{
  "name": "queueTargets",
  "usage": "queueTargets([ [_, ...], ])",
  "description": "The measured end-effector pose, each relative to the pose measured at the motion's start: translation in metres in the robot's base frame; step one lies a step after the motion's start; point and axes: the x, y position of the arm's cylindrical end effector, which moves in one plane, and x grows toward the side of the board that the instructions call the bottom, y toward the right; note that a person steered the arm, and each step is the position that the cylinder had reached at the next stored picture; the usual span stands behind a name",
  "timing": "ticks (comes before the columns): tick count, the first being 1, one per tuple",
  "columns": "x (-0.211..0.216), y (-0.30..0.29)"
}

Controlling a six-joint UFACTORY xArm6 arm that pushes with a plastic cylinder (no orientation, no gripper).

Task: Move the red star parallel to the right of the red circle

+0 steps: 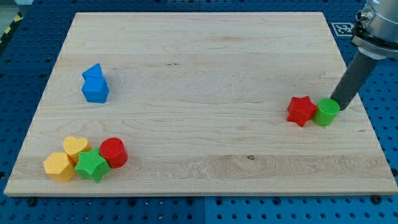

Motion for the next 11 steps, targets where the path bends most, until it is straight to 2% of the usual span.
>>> queueTargets([
  [3,0.0,-0.037],
  [7,0.022,-0.078],
  [8,0.031,-0.108],
  [11,0.053,-0.113],
])
